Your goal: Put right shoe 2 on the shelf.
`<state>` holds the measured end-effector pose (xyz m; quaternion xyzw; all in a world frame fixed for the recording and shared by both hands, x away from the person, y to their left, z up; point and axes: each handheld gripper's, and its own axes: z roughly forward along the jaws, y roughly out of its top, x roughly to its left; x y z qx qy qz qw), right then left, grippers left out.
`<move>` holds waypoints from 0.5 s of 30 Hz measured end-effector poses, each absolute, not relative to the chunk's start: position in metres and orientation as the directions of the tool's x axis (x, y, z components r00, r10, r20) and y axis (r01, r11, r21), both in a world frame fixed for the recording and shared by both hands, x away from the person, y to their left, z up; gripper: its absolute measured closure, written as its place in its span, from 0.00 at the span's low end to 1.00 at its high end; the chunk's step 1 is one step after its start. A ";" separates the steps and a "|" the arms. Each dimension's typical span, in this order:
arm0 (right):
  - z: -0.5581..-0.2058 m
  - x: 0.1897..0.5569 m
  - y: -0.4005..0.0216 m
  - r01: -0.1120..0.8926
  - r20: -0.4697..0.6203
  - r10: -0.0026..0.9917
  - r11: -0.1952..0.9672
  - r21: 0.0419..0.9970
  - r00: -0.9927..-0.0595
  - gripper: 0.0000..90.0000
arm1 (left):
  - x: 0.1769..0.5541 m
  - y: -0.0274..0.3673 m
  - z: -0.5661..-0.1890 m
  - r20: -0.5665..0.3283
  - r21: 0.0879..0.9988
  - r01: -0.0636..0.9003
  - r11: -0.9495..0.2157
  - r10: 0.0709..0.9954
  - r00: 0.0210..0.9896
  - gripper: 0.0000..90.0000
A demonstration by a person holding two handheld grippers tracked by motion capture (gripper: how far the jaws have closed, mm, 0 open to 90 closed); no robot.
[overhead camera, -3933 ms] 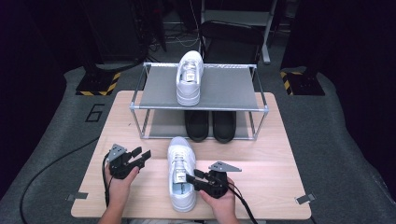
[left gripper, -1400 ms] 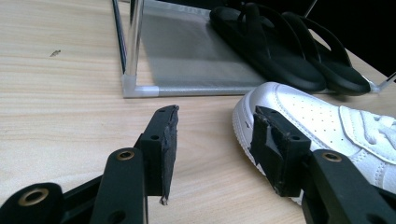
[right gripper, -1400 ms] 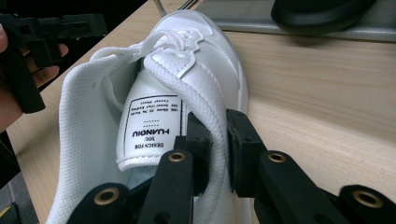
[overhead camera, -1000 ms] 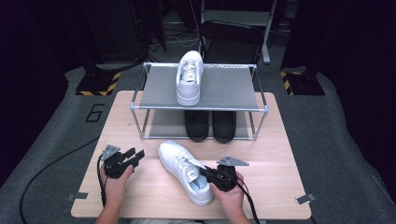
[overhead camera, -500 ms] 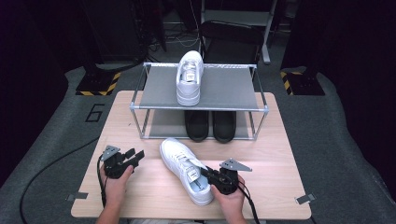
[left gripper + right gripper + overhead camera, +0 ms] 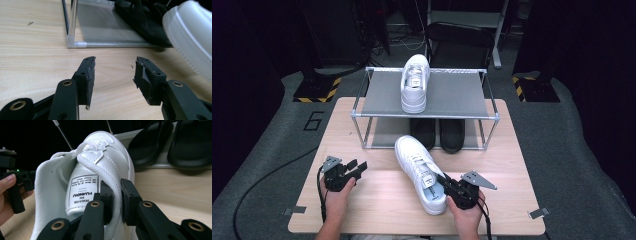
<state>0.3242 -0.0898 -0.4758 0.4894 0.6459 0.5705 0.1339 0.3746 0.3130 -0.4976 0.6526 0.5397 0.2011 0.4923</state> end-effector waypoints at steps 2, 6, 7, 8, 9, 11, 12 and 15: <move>-0.472 0.322 -0.092 0.477 0.386 0.793 -0.139 0.868 -0.471 0.90 | 0.375 0.312 -0.498 -0.269 0.861 0.503 0.070 0.903 0.334 0.56; -0.465 0.319 -0.100 0.466 0.400 0.792 -0.168 0.869 -0.461 0.90 | 0.374 0.312 -0.499 -0.272 0.857 0.512 0.068 0.902 0.335 0.56; -0.463 0.318 -0.102 0.457 0.396 0.795 -0.171 0.873 -0.460 0.90 | 0.374 0.311 -0.499 -0.272 0.858 0.509 0.072 0.903 0.332 0.55; -0.462 0.316 -0.104 0.451 0.392 0.798 -0.171 0.876 -0.458 0.90 | 0.375 0.311 -0.499 -0.269 0.861 0.503 0.072 0.904 0.331 0.55; -0.459 0.315 -0.106 0.446 0.392 0.799 -0.176 0.878 -0.456 0.90 | 0.374 0.311 -0.499 -0.273 0.858 0.508 0.074 0.904 0.330 0.55; -0.456 0.312 -0.110 0.442 0.398 0.796 -0.185 0.878 -0.456 0.90 | 0.374 0.312 -0.499 -0.275 0.856 0.512 0.072 0.903 0.332 0.55; -0.454 0.310 -0.112 0.439 0.396 0.797 -0.186 0.879 -0.456 0.90 | 0.375 0.313 -0.499 -0.270 0.860 0.506 0.072 0.904 0.331 0.55; -0.450 0.306 -0.117 0.426 0.391 0.799 -0.189 0.885 -0.457 0.90 | 0.374 0.313 -0.499 -0.273 0.860 0.504 0.078 0.906 0.324 0.55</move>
